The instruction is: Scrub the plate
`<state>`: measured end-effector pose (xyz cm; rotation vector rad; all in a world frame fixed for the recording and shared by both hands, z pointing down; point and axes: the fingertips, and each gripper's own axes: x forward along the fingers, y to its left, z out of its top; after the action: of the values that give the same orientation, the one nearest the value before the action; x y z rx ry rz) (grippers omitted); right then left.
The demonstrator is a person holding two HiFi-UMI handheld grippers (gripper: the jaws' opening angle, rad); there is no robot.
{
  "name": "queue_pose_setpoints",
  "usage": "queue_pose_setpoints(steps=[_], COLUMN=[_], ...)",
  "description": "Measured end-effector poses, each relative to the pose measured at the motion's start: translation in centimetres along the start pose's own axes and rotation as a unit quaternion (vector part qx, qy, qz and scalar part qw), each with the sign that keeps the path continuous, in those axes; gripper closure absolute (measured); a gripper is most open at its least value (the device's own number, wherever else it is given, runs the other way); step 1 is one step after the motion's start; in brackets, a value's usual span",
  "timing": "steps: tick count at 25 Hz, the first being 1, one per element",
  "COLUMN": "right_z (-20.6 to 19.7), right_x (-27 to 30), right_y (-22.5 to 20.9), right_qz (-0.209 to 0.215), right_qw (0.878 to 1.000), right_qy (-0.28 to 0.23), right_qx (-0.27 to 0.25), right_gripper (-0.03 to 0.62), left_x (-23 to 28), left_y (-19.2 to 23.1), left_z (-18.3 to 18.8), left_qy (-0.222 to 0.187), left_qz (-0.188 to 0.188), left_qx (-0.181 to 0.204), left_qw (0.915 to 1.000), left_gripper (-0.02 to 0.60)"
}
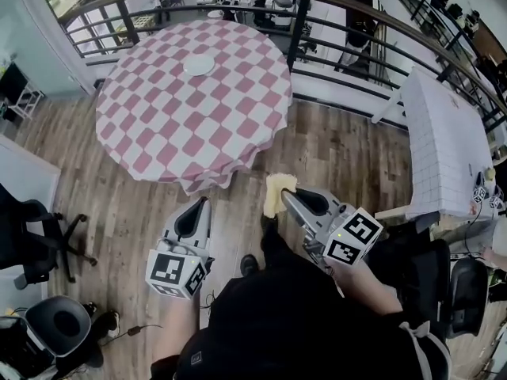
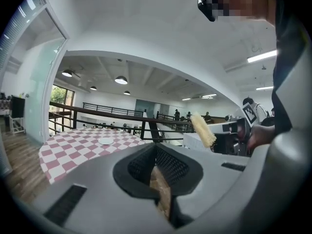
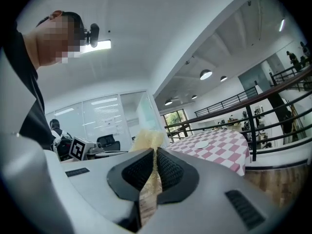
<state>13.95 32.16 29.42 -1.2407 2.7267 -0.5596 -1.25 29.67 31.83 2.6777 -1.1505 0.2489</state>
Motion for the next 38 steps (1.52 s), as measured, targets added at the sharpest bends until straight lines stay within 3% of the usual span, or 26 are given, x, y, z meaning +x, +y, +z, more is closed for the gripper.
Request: queue_pose_setpoints(steps=[14, 21, 27, 33, 38], right_z=[6.4, 6.2, 8.9, 4.3, 4.7], right_x=[8.5, 14.1, 25.3, 33.4, 39.2], right_y=[-16.3, -15.7, -16.6, -18.6, -19.7], right_qz=[0.047, 0.059, 0.066, 0.073, 0.079], right_qw=[0.999, 0.998, 0.997, 0.993, 0.991], right_qy=[-0.002, 0.008, 0.034, 0.09, 0.104], right_qx=[-0.01, -0.004, 0.002, -0.015, -0.021], right_gripper=[0.565, 0.565, 0.565, 0.565, 0.565], left_x=[15.7, 16.2, 18.6, 21.0, 24.1], left_y=[7.4, 12.3, 22.0, 28.5, 33.3], left_z=[5.5, 5.6, 8.9, 4.4, 4.1], left_qy=[-0.003, -0.006, 0.003, 0.012, 0.021], left_qz=[0.056, 0.061, 0.069, 0.069, 0.058], left_qx=[0.003, -0.003, -0.014, -0.021, -0.027], left_qw=[0.9984, 0.9981, 0.9975, 0.9973, 0.9977], left_gripper=[0.574, 0.574, 0.574, 0.572, 0.571])
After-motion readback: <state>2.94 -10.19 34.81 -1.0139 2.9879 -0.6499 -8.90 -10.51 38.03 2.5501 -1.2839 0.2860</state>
